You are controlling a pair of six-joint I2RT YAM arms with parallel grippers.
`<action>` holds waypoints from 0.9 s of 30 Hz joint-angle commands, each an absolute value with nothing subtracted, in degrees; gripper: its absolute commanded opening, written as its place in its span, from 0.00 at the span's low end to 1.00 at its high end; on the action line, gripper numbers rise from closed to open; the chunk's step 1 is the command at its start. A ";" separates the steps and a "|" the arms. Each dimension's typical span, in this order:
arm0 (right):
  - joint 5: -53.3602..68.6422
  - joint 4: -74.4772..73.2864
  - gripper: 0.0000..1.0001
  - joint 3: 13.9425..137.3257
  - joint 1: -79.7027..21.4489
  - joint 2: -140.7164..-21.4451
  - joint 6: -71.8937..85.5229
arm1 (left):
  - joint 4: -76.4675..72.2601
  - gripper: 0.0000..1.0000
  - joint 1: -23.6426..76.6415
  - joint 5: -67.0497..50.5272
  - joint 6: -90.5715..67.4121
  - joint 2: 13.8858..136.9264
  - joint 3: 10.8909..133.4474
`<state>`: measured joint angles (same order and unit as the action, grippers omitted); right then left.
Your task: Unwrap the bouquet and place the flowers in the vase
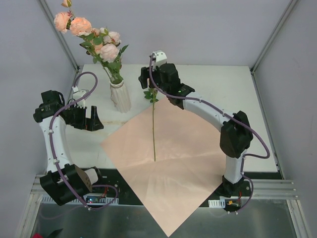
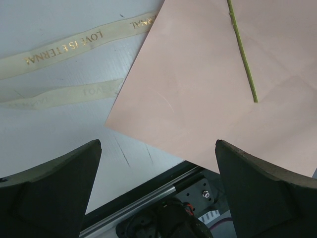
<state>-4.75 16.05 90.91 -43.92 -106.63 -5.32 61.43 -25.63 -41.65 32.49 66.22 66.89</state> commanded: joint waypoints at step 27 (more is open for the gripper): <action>-10.99 -22.15 0.57 108.72 -42.19 -131.13 4.39 | 62.32 0.99 -26.37 -43.59 34.28 66.53 66.80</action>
